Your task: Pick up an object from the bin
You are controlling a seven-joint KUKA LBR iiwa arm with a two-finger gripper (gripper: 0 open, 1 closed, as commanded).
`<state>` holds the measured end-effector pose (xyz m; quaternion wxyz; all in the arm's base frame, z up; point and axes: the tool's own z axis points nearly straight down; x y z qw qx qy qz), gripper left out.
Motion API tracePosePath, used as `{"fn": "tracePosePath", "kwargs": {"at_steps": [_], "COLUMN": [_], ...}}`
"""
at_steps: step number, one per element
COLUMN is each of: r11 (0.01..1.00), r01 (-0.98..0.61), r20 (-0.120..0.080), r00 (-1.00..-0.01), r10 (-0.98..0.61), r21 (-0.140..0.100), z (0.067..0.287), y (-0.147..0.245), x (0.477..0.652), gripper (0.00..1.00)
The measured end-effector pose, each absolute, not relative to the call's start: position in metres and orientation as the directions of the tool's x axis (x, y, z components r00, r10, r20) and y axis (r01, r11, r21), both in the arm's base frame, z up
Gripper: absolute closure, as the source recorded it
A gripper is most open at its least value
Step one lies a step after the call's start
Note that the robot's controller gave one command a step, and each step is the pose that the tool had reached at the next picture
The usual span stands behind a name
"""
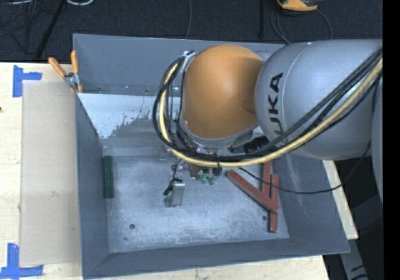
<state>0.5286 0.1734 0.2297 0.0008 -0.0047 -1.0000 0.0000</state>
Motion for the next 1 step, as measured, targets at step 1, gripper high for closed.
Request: {"fn": "tracePosePath", "kwargs": {"at_steps": [1], "r11": [1.000], "r01": [0.026], "r20": [0.010], "r00": [-1.000], "r10": [0.026], "r21": [-0.004], "z": [0.1423], "y": [0.1308], "x": [0.5141], "gripper": [0.00]}}
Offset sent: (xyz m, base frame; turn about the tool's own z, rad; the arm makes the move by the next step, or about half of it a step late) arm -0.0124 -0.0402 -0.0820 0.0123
